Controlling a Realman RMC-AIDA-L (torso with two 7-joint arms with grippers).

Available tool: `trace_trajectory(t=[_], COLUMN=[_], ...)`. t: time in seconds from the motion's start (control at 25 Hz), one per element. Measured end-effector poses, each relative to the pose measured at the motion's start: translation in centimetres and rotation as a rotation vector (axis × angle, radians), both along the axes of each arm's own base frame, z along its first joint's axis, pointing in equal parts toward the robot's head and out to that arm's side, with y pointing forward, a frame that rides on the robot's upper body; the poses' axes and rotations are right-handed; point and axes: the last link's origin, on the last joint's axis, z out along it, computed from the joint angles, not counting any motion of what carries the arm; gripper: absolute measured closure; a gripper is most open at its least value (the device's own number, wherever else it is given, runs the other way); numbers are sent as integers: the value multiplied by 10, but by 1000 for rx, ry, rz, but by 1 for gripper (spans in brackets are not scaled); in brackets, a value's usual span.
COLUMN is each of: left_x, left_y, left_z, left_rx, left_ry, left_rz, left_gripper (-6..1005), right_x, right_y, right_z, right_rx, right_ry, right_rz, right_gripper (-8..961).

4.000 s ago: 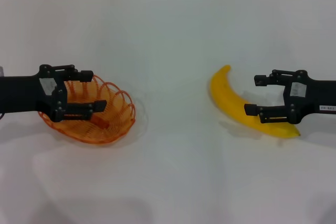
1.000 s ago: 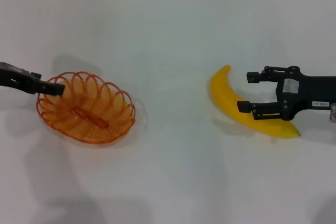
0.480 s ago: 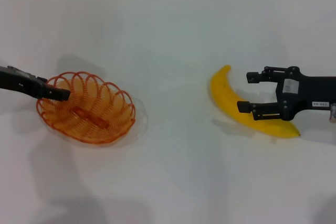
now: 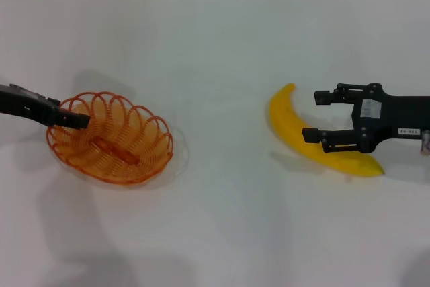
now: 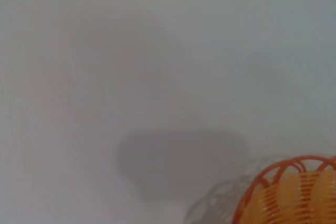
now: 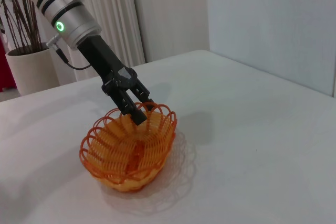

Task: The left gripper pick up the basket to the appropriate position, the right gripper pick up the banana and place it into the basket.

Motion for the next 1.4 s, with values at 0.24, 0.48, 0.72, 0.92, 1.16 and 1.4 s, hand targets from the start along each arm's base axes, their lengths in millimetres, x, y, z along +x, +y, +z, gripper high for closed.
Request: trace_trajectory(t=[0.24,0.48,0.72,0.92,1.16,1.4], left_x=[0,0,0,0,0,0], left_y=[0,0,1,1,1,1], left_z=[0,0,0,0,-1,-1], left_rx=[0,0,5,6,5,6], left_ry=[1,1,2,1,-1,-1], left_rz=[-1,-1,-3,-2,-2,-1], left_gripper=[205,206,443,587,579,580], right_x=[-1,0,0,0,0,0], right_y=[0,1,1,1,1,1], right_z=[-1,-2,-2,-2,-2,-2], right_rx=[-4,-2,-1,-2,-3,-5], right_ry=[2,2,0,1,4,6], right_rz=[0,-3,-8,-10,-10,-9], right_gripper=[116,116,116,118,118,118])
